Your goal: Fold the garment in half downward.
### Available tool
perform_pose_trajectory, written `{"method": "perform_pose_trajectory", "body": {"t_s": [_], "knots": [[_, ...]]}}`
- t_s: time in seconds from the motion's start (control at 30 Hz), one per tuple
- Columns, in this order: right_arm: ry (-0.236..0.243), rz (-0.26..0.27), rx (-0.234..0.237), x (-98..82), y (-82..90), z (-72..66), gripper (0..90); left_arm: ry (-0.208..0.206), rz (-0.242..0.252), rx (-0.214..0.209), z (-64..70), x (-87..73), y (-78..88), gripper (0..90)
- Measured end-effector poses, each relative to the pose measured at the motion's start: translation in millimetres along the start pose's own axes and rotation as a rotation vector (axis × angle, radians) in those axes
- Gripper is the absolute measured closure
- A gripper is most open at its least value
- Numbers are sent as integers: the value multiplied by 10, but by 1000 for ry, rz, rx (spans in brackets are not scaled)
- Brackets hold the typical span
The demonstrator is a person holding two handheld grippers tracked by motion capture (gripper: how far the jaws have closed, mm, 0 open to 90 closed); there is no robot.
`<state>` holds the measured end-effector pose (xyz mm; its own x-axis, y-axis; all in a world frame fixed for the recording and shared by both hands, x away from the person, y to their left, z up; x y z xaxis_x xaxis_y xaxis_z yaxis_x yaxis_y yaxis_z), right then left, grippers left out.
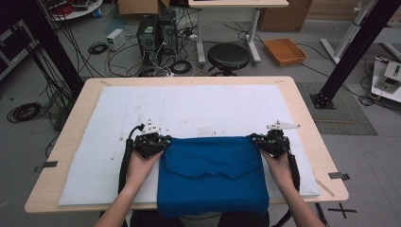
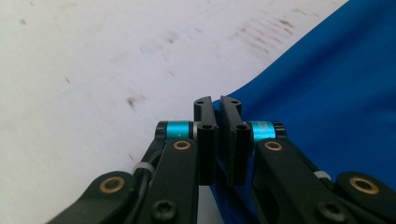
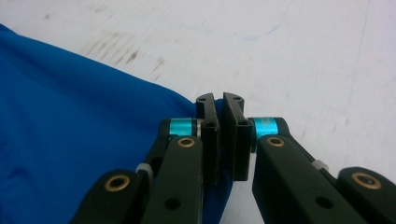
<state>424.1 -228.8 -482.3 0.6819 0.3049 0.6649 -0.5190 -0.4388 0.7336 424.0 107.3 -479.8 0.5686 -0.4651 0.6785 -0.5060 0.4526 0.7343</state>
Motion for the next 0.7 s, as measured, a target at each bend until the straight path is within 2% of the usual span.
{"method": "perform_pose_trajectory", "body": {"t_s": [0.13,0.17,0.23,0.27,0.37,0.57,0.63,0.67,0.7], "knots": [[-15,23,-3,229,-76,116,859,9,-2,30,-163,170,-110,852],[-15,23,-3,229,-76,116,859,9,-2,30,-163,170,-110,853],[-19,23,-15,348,-151,185,859,15,-1,45,-239,229,-168,852],[-19,23,-15,348,-151,185,859,18,-5,45,-273,247,-199,852],[-3,-8,-53,407,-278,258,859,19,-10,51,-358,298,-312,852],[-10,-23,-68,419,-372,320,857,29,-2,56,-391,311,-381,845],[-6,-32,-76,411,-384,319,825,34,-9,66,-396,301,-379,767],[-6,-32,-76,411,-384,319,825,35,-10,81,-403,304,-363,767],[-2,-19,-82,417,-365,323,776,34,-6,91,-405,311,-335,677]]}}
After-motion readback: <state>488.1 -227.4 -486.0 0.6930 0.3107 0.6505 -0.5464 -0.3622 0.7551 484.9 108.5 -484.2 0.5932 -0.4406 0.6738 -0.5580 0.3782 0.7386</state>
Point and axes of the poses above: each handheld gripper's, and its own axes: y roughly backward along the jaws, x roughly out of its top, z roughly to its right, the point moved 9 cm from there along -y, roughly forward along the jaws, and after that the axes turned 11 degrees about -z, right-handed, at the moved point
